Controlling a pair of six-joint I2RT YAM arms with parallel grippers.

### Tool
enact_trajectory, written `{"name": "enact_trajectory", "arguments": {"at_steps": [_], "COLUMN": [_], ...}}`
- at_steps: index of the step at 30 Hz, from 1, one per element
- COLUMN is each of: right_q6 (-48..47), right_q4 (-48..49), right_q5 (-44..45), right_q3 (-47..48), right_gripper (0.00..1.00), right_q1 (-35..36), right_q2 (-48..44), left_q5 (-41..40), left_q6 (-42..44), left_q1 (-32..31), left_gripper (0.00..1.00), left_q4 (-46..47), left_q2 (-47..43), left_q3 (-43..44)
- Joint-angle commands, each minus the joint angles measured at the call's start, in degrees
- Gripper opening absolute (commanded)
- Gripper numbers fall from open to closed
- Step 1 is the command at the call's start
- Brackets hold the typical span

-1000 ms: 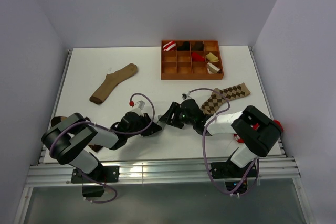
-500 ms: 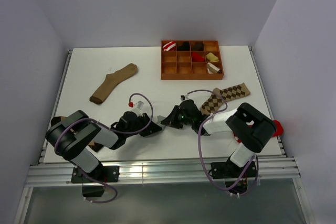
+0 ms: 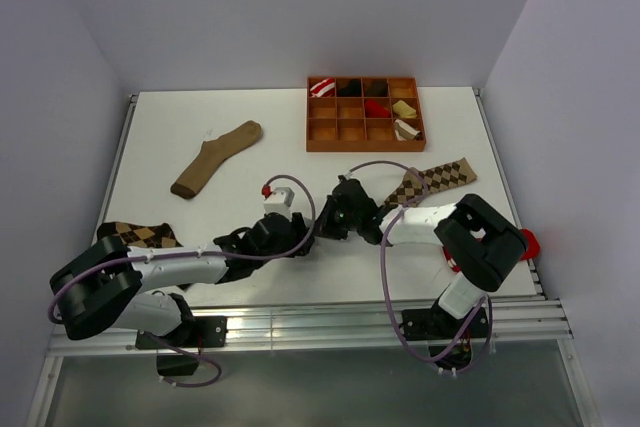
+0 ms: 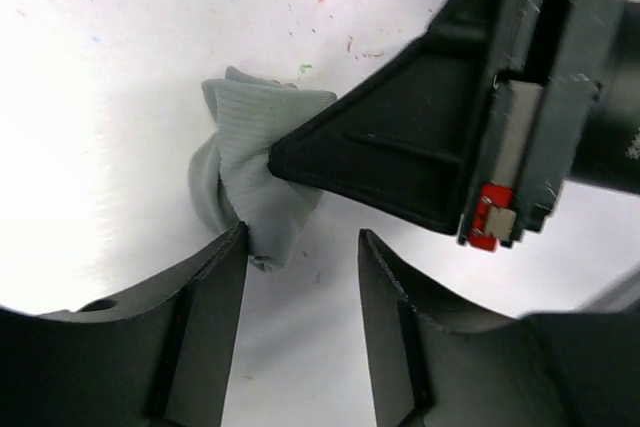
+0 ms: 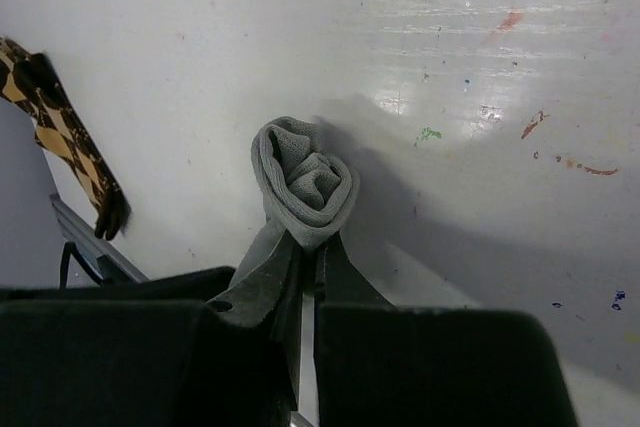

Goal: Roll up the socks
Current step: Roll the sock at the center of the board.

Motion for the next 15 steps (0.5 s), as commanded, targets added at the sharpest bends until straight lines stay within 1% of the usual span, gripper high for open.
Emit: {"name": "enact_trajectory", "arguments": {"at_steps": [1, 2, 7, 11, 15], "right_q6": [-2.11, -2.37, -2.72, -2.81, -2.72], "right_q4": [-6.39, -6.66, -8.42, -8.6, -8.42], "right_q5": [2.22, 2.14, 1.78, 1.17, 0.64], "right_q3": [2.8, 3.33, 4.47, 4.74, 4.82], "right_gripper": [0.0, 0.0, 0.0, 0.0, 0.0], "right_q1": [-0.2, -0.2, -0.2, -0.2, -0.11], "right_q2": [-1.21, -1.12, -0.69, -0.16, 0.02], "left_q5": [-17.13, -18.64, -27.95, -31.65, -31.84], "left_q6": [5.86, 7.0, 9.47, 11.14, 11.4], "left_q1": [-5.35, -7.19, -11.95, -14.41, -15.03], "left_gripper": [0.51, 0.5, 0.48, 0.47, 0.44], "left_q4": [-9.5, -9.67, -11.34, -11.96, -11.61], "left_q2": [-0.45, 0.78, 6.14, 11.32, 14.32], "left_q3": [4.86, 5.99, 10.39, 13.21, 14.27]}}
